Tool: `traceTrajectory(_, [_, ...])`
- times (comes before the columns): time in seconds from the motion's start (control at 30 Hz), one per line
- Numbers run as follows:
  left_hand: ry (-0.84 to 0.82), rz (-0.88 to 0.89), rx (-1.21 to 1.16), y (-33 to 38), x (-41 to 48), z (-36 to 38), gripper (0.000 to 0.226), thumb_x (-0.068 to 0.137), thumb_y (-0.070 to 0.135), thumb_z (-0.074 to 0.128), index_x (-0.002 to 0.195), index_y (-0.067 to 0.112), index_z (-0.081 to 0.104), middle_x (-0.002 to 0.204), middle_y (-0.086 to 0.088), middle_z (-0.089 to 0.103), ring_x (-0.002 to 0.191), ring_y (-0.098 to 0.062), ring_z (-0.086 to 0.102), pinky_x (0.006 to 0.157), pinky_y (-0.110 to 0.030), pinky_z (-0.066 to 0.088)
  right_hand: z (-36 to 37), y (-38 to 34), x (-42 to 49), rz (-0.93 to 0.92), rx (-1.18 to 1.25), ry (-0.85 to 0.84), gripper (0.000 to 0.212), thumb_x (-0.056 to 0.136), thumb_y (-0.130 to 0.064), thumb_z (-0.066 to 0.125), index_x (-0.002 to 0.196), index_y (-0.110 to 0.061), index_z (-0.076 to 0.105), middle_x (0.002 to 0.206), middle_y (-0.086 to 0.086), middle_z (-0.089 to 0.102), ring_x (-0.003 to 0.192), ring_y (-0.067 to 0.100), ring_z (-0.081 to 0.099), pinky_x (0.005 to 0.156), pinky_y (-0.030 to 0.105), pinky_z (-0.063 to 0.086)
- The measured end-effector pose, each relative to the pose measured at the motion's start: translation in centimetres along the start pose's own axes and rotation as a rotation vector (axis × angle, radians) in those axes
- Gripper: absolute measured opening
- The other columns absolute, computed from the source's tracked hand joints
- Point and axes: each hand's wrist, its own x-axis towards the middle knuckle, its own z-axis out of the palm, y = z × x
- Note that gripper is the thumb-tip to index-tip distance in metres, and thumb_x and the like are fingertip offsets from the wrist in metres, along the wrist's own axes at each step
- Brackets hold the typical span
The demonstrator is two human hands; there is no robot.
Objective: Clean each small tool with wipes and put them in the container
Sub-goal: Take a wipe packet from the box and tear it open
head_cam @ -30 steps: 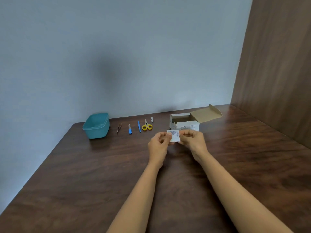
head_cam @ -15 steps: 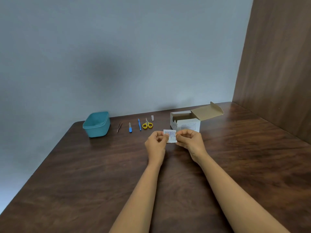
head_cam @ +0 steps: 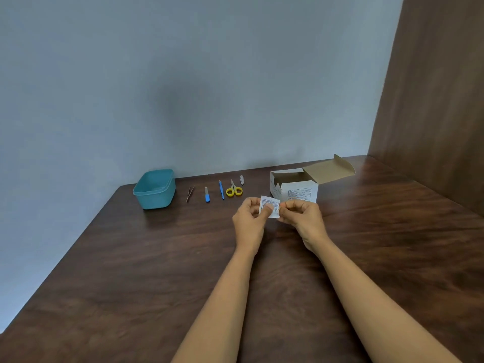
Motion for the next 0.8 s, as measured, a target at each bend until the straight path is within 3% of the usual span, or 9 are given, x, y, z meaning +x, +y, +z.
traceTrajectory(0.07, [-0.023,0.001,-0.027,0.02,-0.04,-0.03,0.014,0.086,0.015,0.070,0.097,0.016,0.062,0.090,0.000,0.074,0.078,-0.006,0.069,0.068,-0.014,0.053,0.02,0.05,0.05,0.003,-0.006,-0.006,0.005,0.082,0.003,0.067,0.087,0.002,0.070,0.083,0.012,0.069,0.080,0.022,0.065,0.069,0.023,0.057])
traceTrajectory(0.23, [-0.057,-0.020,-0.061,-0.09,0.12,-0.15,0.013,0.086,0.013,0.070,0.093,0.020,0.062,0.088,-0.001,0.075,0.080,-0.008,0.070,0.072,-0.017,0.054,0.04,0.09,0.11,0.001,-0.071,-0.064,0.018,0.084,-0.002,0.066,0.072,-0.012,0.074,0.075,0.013,0.064,0.075,0.023,0.056,0.074,0.036,0.046])
traceTrajectory(0.43, [-0.083,-0.038,-0.063,-0.01,0.21,-0.27,0.014,0.086,0.016,0.071,0.097,0.017,0.063,0.091,0.000,0.075,0.081,-0.006,0.070,0.070,-0.014,0.052,0.13,-0.17,0.15,0.027,-0.169,-0.073,0.022,0.086,-0.004,0.060,0.068,-0.011,0.070,0.070,0.009,0.063,0.068,0.018,0.054,0.071,0.033,0.045])
traceTrajectory(0.6, [-0.070,-0.058,-0.073,-0.25,0.33,-0.18,0.016,0.086,0.019,0.070,0.100,0.015,0.064,0.089,-0.001,0.076,0.084,-0.009,0.070,0.074,-0.020,0.052,0.41,-0.07,0.28,-0.002,-0.326,-0.094,0.026,0.090,-0.008,0.054,0.066,-0.013,0.062,0.066,0.004,0.057,0.065,0.014,0.055,0.071,0.034,0.046])
traceTrajectory(0.8, [-0.050,-0.064,-0.090,-0.29,0.41,-0.22,0.016,0.085,0.017,0.072,0.099,0.015,0.065,0.088,-0.002,0.076,0.081,-0.009,0.070,0.070,-0.015,0.051,0.37,-0.28,-0.13,-0.021,-0.151,-0.016,0.013,0.085,0.000,0.064,0.076,-0.009,0.069,0.074,0.003,0.067,0.061,0.009,0.061,0.068,0.024,0.052])
